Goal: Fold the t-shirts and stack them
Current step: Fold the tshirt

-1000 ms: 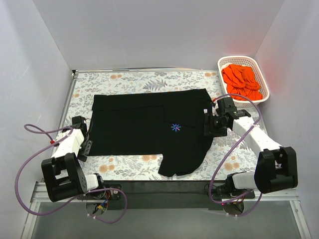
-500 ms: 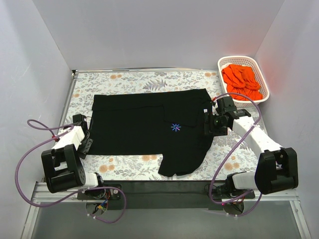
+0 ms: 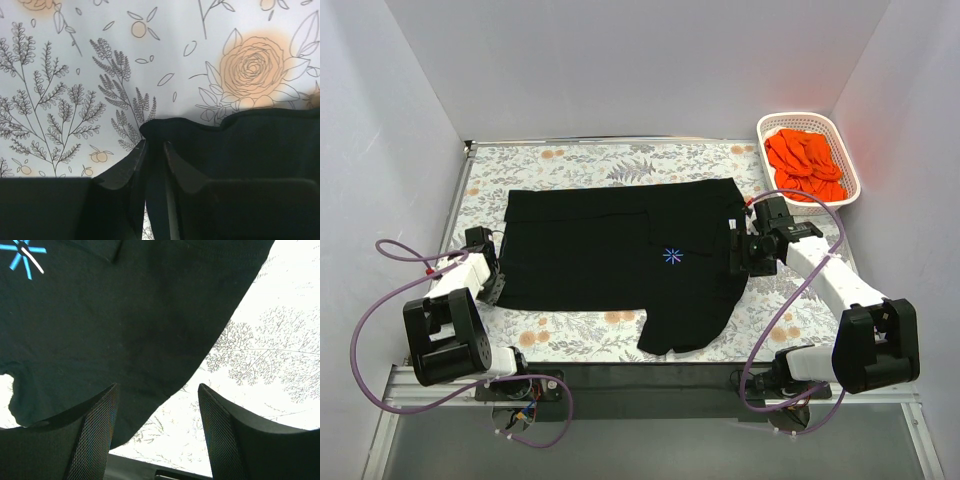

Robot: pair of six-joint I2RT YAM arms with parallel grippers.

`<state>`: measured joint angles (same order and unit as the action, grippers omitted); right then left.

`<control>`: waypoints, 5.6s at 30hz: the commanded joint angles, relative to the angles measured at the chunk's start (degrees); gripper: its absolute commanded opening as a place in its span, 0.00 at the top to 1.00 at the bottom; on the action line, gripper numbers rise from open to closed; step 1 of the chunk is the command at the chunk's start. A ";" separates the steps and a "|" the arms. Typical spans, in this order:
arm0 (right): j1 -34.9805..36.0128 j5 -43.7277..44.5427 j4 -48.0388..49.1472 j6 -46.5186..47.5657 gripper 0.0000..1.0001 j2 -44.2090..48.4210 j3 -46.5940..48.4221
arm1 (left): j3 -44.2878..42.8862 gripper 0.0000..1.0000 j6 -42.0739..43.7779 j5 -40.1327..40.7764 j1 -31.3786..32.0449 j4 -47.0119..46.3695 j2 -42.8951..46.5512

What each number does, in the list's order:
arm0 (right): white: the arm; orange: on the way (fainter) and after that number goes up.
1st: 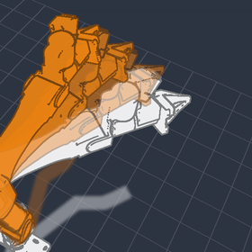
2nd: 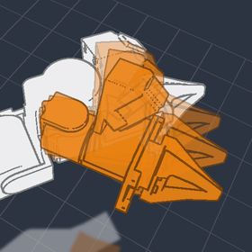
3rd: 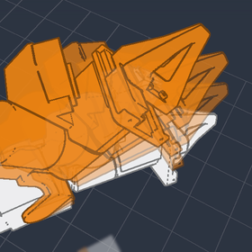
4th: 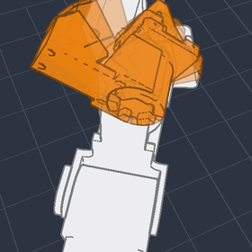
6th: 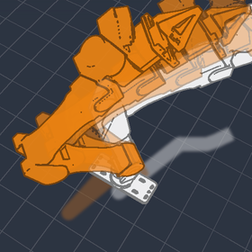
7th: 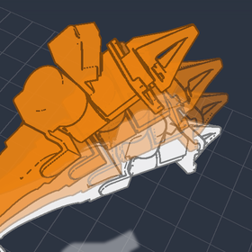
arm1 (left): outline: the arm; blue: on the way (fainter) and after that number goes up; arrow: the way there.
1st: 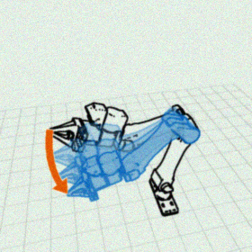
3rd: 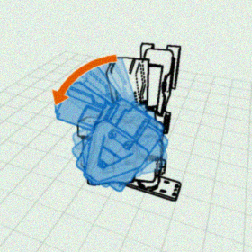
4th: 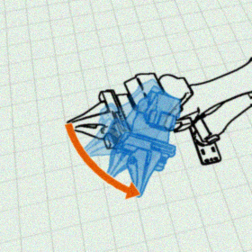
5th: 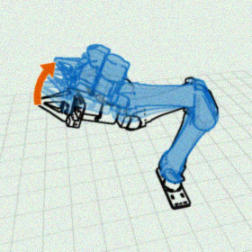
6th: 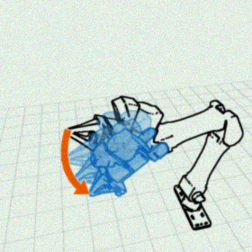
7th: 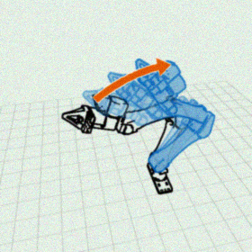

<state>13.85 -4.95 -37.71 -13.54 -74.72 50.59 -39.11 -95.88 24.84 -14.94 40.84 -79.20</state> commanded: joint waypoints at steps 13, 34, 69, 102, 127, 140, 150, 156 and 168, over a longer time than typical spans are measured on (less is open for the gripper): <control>2.50 1.87 0.97 -4.91 0.41 2.38 -5.49 | 0.10 1.00 3.94 -3.75 -0.44 2.66 -1.67; 3.73 2.93 8.71 -16.60 0.49 4.49 -16.84 | -5.71 1.00 7.81 -2.60 -0.44 6.71 8.27; 0.48 0.47 -10.09 -4.66 0.99 -5.26 11.28 | -16.51 1.00 11.76 -4.18 -0.44 9.00 -2.79; -2.33 4.69 -10.80 -2.28 0.99 -21.87 24.65 | -32.69 1.00 14.75 -14.82 0.61 -1.02 -21.61; -2.95 6.88 -7.72 -3.07 0.99 -25.48 26.40 | -31.55 1.00 11.85 -11.92 2.02 -5.68 -24.95; -3.30 8.03 -5.09 -3.60 0.99 -29.96 27.46 | -29.09 1.00 11.50 -11.66 1.93 -8.49 -26.44; -3.30 8.73 -2.54 -3.95 0.98 -32.77 29.04 | -26.28 0.93 11.33 -11.83 2.02 -10.69 -24.08; -3.04 8.38 -2.36 -2.11 0.72 -30.33 30.71 | -25.31 0.61 11.24 -11.75 1.93 -10.52 -19.42; 3.73 7.07 -1.23 -0.08 0.50 -13.72 18.60 | -19.78 0.33 12.20 -10.51 3.77 -6.39 -2.46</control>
<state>15.70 3.88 -39.51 -14.26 -92.36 73.52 -60.80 -84.71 13.06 -12.43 32.45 -85.97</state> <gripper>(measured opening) 0.504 0.668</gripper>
